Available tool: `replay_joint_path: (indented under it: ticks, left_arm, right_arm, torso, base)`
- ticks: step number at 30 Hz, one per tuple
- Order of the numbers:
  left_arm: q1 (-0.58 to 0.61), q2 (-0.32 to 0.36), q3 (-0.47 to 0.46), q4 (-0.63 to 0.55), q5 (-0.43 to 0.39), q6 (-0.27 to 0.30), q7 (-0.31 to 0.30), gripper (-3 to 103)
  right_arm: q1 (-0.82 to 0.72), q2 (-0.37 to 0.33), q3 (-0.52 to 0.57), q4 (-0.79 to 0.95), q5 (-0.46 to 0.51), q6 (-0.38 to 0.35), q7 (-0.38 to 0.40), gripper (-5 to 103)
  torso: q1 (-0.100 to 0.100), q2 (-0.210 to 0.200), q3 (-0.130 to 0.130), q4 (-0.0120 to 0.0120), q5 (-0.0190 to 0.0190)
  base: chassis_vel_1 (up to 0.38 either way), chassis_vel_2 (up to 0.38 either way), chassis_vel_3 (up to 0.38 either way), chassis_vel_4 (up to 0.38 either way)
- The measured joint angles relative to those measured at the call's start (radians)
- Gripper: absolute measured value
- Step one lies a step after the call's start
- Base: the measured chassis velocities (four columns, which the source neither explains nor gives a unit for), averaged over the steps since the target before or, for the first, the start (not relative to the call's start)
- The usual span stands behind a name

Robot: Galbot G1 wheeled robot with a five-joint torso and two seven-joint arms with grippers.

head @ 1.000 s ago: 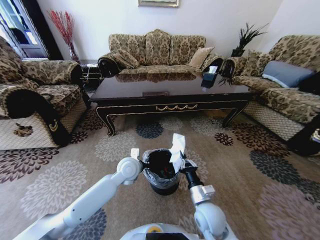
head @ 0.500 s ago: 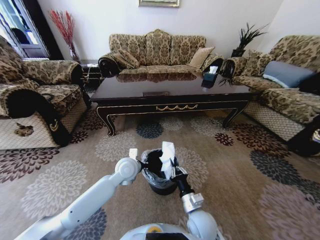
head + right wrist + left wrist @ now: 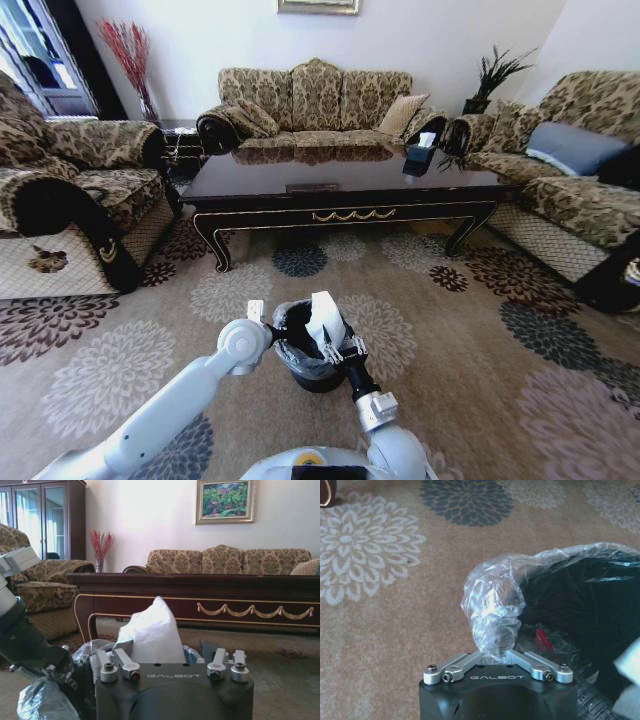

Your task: Move to the front of the table and pick up the trash from the floor, then place it into the trash bin.

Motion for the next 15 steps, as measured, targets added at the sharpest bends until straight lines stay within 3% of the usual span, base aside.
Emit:
replay_joint_path:
  ticks: [2, 7, 15]
  left_arm:
    - [0.000, 0.001, -0.011, 0.007, 0.000, 0.000, 0.003, 0]
    - [0.001, 0.006, -0.035, 0.013, -0.002, 0.000, 0.009, 0]
    - [0.032, 0.005, -0.046, -0.013, -0.004, 0.000, 0.011, 0]
  right_arm:
    - [-0.013, -0.004, 0.005, 0.007, -0.013, 0.007, -0.009, 85]
    - [-0.024, -0.009, 0.014, 0.012, -0.027, 0.018, -0.017, 99]
    - [-0.016, 0.002, 0.004, 0.015, -0.026, 0.017, -0.023, 100]
  torso:
    - [0.000, 0.000, 0.000, 0.0000, 0.0000]
    - [0.000, 0.000, 0.000, -0.0001, 0.0001]
    - [0.000, 0.000, 0.000, -0.0001, 0.0001]
  base:
    - [0.000, 0.000, 0.000, 0.000]
    - [0.000, 0.000, 0.000, 0.000]
    - [0.000, 0.000, 0.000, 0.000]
